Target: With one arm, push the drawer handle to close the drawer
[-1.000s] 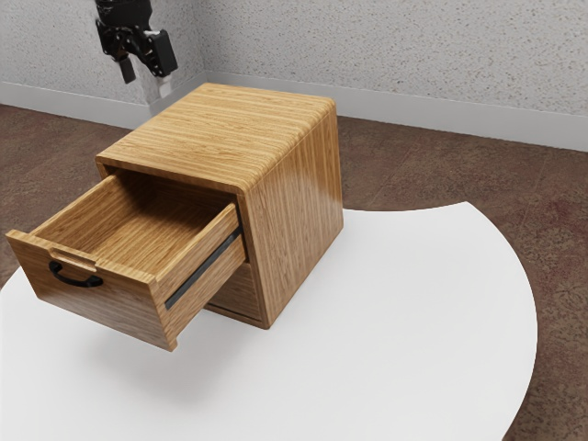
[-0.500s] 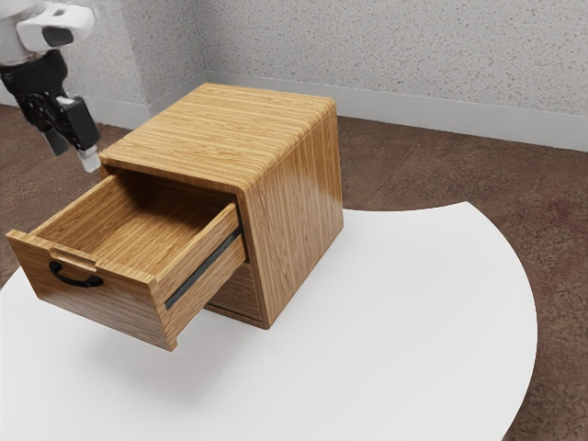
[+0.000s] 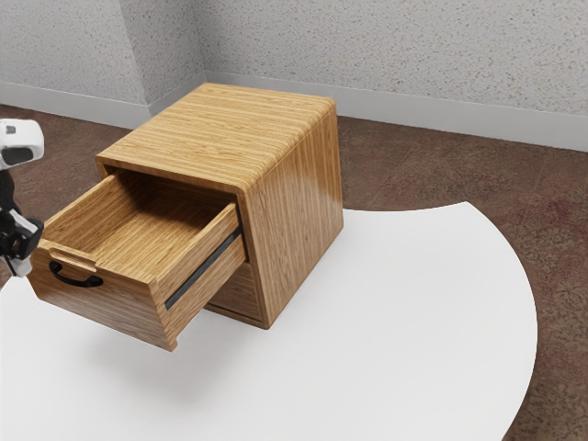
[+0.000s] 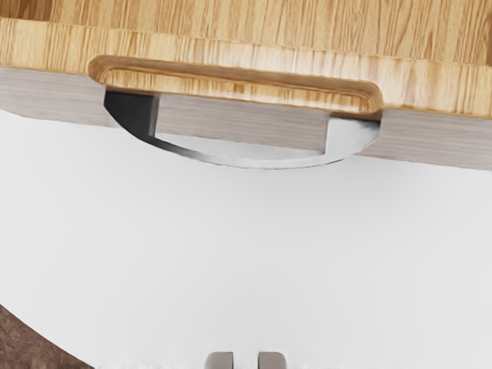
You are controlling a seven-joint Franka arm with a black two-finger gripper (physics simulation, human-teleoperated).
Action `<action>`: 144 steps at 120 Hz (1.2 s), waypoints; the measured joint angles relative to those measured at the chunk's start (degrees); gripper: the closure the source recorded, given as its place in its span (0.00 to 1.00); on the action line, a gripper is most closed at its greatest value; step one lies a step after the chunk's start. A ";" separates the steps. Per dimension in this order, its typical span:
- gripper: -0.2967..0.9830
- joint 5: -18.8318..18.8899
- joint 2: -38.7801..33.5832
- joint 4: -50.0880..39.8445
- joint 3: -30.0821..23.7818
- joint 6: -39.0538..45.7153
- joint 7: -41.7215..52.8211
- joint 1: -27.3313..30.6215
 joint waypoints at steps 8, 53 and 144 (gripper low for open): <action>0.83 0.11 0.04 -1.08 0.26 0.64 -1.75 0.20; 0.84 0.44 4.21 -6.23 1.16 7.46 -8.39 0.77; 0.84 3.31 13.13 -7.01 1.09 19.96 -2.18 0.60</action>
